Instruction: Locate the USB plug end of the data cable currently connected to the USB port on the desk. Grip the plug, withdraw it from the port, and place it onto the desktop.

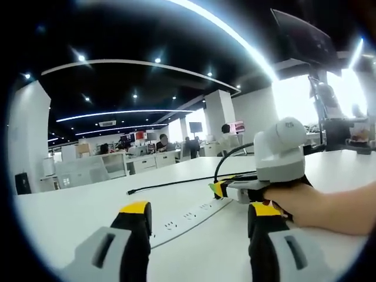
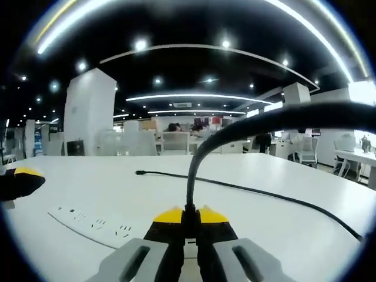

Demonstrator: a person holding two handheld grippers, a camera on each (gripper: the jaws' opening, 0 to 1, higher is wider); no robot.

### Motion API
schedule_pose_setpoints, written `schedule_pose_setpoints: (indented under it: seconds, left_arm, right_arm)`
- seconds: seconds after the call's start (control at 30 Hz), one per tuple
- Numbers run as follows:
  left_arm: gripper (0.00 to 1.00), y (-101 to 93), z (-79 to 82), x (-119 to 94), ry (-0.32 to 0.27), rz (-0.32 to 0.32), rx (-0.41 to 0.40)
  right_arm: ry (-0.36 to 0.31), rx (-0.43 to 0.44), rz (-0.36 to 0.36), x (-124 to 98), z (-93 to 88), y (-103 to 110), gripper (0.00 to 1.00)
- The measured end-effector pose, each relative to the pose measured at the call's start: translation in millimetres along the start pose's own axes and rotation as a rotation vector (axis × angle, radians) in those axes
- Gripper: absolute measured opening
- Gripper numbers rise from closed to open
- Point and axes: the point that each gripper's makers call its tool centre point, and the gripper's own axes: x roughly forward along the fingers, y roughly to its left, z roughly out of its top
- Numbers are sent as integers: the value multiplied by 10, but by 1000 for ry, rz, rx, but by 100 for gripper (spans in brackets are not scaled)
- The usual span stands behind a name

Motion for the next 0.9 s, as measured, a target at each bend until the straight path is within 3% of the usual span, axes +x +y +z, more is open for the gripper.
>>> schedule_pose_setpoints:
  seconds: [0.13,0.23,0.4,0.53,0.9]
  left_arm:
    - [66,14,-5,2,2,6,2]
    - [66,-1,-22,13,8,3,4]
    - [66,-17,-35,12,15,-3,2]
    - [66,-2,-19,14,8,2,5]
    - [65,2,-22,8,11,4,6]
  right_arm:
    - [-1,9,0,-2,-3,8,8]
    - [0,-129,-13,11,16,54,8]
    - [4,55,5,13,3,-30,7]
    - [14,-38,14,16,17,43,7]
    - [9,-17,25,18,14,42,7]
